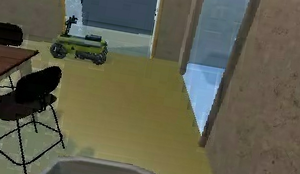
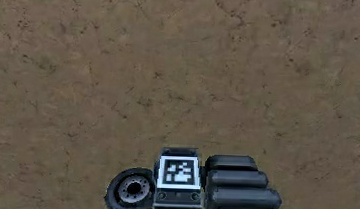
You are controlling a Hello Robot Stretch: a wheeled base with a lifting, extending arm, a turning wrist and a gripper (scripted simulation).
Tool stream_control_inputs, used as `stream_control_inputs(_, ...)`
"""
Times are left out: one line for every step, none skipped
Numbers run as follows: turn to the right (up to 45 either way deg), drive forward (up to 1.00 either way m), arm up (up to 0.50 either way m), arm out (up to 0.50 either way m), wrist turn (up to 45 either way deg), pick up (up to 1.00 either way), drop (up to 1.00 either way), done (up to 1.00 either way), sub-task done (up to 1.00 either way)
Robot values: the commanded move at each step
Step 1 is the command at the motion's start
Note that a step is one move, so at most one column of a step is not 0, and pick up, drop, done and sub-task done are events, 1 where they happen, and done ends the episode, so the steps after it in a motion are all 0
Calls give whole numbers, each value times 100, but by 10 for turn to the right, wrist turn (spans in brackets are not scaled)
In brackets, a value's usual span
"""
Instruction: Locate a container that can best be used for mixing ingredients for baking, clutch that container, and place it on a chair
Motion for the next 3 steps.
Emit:
stream_control_inputs(0, 100, 0, 0, 0, 0, 0, 0, 0)
stream_control_inputs(-120, 0, 0, 0, 0, 0, 0, 0, 0)
stream_control_inputs(0, 15, 0, 0, 0, 0, 0, 0, 0)
